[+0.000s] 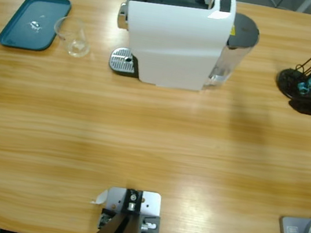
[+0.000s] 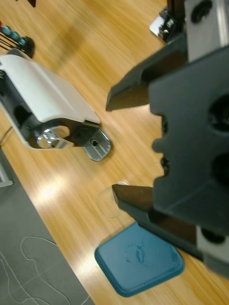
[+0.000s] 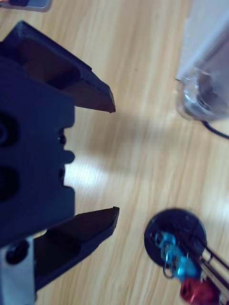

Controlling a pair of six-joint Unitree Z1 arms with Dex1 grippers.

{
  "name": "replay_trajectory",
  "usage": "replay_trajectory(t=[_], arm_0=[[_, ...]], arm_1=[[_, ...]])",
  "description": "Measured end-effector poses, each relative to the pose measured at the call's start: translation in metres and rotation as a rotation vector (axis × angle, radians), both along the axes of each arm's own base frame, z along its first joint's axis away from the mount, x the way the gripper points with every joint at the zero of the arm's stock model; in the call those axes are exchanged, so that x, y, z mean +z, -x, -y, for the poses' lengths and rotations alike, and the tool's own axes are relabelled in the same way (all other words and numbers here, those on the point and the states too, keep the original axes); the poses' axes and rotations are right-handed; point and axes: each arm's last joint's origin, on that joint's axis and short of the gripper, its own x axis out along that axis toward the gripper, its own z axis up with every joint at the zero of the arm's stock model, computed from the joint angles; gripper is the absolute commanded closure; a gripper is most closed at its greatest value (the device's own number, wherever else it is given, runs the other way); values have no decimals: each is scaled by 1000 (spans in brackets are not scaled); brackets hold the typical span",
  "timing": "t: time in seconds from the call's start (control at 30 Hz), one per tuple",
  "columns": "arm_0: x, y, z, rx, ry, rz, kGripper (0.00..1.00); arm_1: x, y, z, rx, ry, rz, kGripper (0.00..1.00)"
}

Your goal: Pour coffee

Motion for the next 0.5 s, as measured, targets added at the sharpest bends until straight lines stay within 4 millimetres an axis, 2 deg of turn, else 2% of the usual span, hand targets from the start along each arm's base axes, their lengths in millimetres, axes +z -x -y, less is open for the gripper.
replay_trajectory(t=[0.1,0.3,0.43,0.5], arm_0=[[-5,4,-3,-3,-9,-5,13],[-25,11,-9,-14,-33,-46,28],[-42,11,-9,-21,-47,-81,57],[-48,11,-8,-23,-47,-85,59]], arm_1=[[0,-5,-1,-49,18,-11,32],[18,-6,43,-307,-46,104,66],[23,-10,54,-380,-87,190,72],[24,-13,54,-385,-103,221,153]])
